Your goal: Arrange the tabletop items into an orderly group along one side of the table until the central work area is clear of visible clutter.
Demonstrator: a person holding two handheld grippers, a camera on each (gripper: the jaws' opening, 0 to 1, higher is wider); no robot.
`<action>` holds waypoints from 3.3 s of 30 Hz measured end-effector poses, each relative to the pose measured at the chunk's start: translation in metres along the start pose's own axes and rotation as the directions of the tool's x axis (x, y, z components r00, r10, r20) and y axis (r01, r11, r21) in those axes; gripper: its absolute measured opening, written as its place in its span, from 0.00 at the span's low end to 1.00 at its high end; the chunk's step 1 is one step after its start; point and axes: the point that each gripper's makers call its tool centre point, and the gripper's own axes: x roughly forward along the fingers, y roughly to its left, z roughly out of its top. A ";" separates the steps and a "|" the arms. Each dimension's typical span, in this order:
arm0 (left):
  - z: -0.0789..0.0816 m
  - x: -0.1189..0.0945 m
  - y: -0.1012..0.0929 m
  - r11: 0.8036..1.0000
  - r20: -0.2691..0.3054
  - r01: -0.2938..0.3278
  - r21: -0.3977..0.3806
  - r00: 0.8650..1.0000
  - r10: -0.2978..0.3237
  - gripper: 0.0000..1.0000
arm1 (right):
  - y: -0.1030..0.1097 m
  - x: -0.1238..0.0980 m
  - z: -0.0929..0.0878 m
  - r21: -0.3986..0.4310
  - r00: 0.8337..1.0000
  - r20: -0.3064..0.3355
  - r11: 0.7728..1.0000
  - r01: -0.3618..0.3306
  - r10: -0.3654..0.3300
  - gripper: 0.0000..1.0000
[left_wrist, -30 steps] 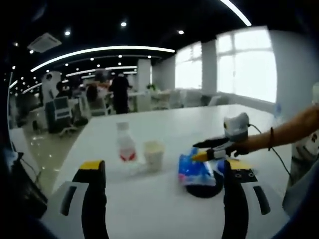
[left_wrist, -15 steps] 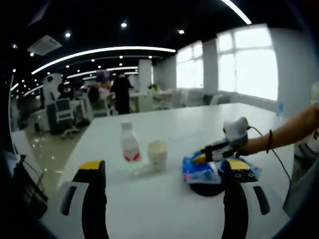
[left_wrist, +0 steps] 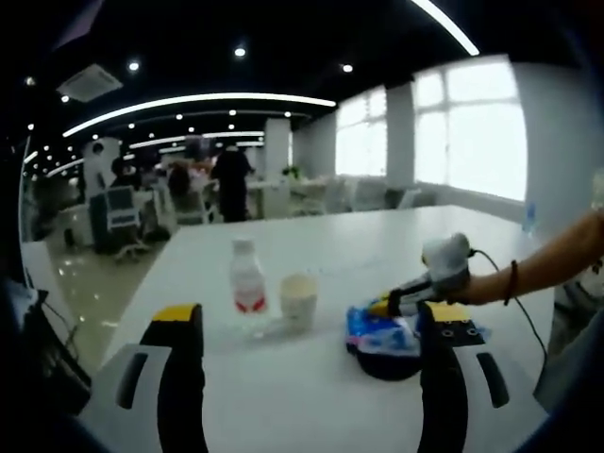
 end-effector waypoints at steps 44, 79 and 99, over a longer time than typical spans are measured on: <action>0.010 -0.003 -0.005 0.999 0.005 0.022 0.028 1.000 -0.022 0.88 | -0.159 -0.104 -0.024 0.271 0.822 -0.169 0.776 0.569 -0.544 0.01; 0.002 0.004 -0.015 0.995 -0.031 0.039 0.091 0.999 -0.036 0.87 | -0.226 -0.174 -0.062 0.290 0.549 -0.331 0.471 0.833 -0.767 0.02; 0.000 0.002 -0.014 0.993 -0.047 0.031 0.116 0.999 -0.026 0.87 | -0.225 -0.175 -0.073 0.280 0.519 -0.397 0.439 0.854 -0.757 0.05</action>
